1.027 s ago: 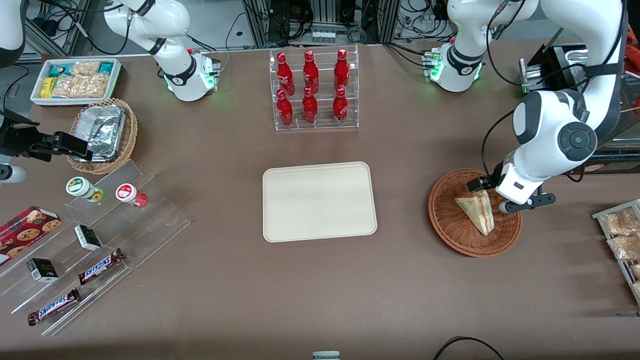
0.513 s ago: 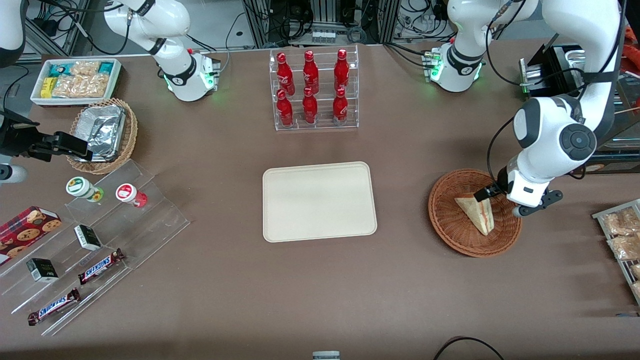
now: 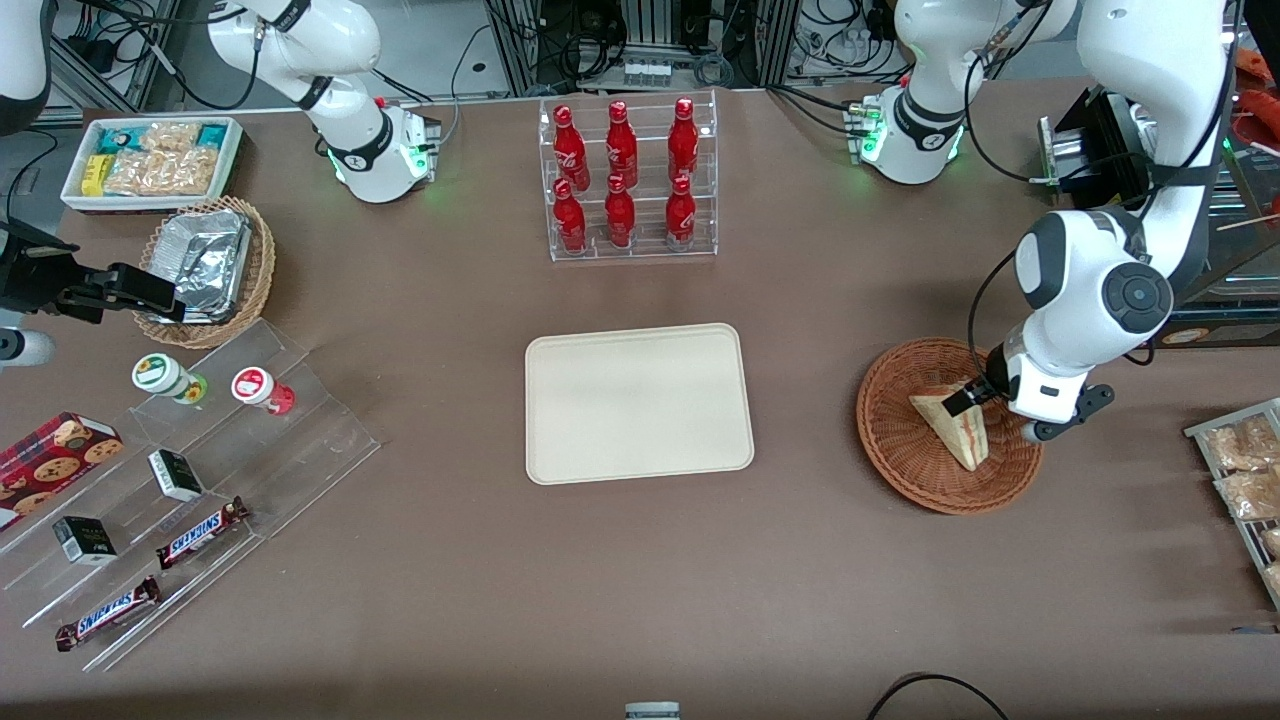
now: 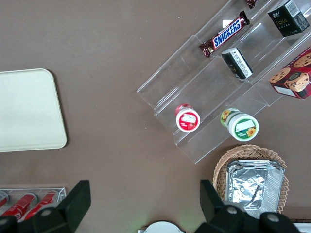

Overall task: Place sandwich from basket to tray
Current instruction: 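Lower the open left gripper around the wrapped sandwich and close it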

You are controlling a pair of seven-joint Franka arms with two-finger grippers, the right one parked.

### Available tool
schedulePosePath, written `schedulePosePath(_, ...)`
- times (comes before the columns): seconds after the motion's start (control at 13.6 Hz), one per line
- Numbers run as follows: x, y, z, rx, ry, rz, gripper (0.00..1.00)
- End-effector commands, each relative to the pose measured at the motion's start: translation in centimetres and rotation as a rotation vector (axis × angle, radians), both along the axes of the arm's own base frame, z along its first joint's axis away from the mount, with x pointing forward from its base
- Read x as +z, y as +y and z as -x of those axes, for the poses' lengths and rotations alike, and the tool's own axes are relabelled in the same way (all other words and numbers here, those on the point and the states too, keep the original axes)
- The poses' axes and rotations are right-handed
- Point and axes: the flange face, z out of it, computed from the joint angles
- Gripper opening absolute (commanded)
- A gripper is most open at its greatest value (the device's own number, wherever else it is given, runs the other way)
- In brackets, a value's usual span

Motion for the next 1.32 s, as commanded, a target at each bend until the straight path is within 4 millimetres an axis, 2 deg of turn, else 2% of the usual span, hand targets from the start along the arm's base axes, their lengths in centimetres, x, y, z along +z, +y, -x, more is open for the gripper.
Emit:
schedulePosePath(0.0, -1.3, -0.2, -0.2, 0.027, -0.007, 0.007, 1.00)
schedulePosePath(0.37, -2.7, -0.9, -0.1, 0.045, 0.003, 0.008, 1.00)
schedulePosePath(0.44, -2.9, -0.9, 0.0, 0.044, 0.009, 0.007, 0.95)
schedulePosePath(0.51, -3.0, -0.9, 0.0, 0.045, 0.012, 0.007, 0.83)
schedulePosePath(0.59, -3.0, -0.9, 0.0, 0.045, 0.012, 0.007, 0.63)
schedulePosePath(0.73, -3.2, -0.9, 0.2, 0.042, 0.020, 0.006, 0.07)
schedulePosePath(0.81, -3.1, -0.8, 0.3, 0.033, 0.024, 0.005, 0.00)
schedulePosePath(0.95, -2.1, -1.1, 0.2, 0.017, 0.042, 0.002, 0.00)
schedulePosePath(1.25, 1.2, -2.1, -1.2, -0.011, 0.052, -0.002, 0.00)
